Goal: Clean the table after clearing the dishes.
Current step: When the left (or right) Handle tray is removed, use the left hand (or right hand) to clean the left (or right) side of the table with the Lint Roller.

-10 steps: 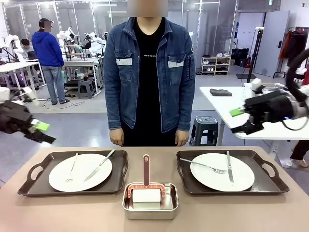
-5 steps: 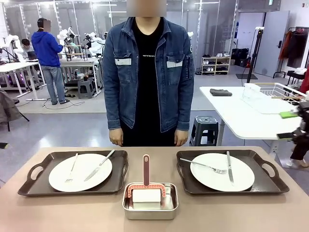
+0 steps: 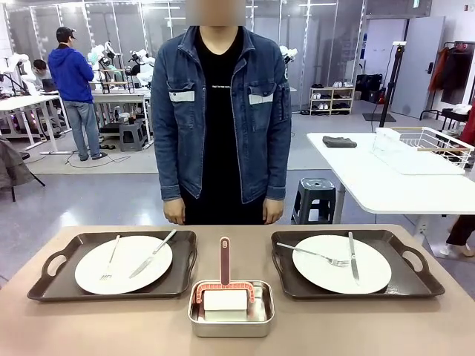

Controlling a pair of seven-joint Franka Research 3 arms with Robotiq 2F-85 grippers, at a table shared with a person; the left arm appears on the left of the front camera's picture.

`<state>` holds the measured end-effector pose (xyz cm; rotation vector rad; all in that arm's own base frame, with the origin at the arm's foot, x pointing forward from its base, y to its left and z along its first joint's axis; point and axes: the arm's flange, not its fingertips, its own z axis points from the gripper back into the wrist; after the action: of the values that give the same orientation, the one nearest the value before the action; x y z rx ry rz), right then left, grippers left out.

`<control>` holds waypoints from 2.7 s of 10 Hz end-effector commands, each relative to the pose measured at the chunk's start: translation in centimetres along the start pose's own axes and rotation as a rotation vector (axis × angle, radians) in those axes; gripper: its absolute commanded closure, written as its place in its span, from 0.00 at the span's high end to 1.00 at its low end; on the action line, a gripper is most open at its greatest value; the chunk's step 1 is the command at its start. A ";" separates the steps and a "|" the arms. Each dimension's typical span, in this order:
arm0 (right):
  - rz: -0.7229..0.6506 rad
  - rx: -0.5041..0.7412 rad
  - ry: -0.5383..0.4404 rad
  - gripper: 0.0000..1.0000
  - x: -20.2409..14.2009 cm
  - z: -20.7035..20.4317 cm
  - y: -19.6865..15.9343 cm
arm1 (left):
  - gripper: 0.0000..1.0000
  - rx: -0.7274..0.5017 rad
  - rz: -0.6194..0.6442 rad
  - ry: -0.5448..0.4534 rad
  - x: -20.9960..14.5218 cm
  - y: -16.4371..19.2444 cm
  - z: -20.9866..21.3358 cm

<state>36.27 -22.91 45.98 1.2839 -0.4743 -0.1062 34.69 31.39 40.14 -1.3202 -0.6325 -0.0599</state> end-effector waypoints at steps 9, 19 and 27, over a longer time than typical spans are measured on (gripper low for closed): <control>-0.024 -0.015 -0.039 1.00 -1.1 1.2 -0.8 | 1.00 0.026 0.000 -0.022 0.0 -0.3 0.9; -0.024 -0.015 -0.039 1.00 -1.1 1.2 -0.8 | 1.00 0.026 0.000 -0.022 0.0 -0.3 0.9; -0.024 -0.015 -0.039 1.00 -1.1 1.2 -0.8 | 1.00 0.026 0.000 -0.022 0.0 -0.3 0.9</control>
<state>35.11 -23.86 44.97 1.2641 -0.4887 -0.1571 34.41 32.11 40.40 -1.2844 -0.6485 -0.0345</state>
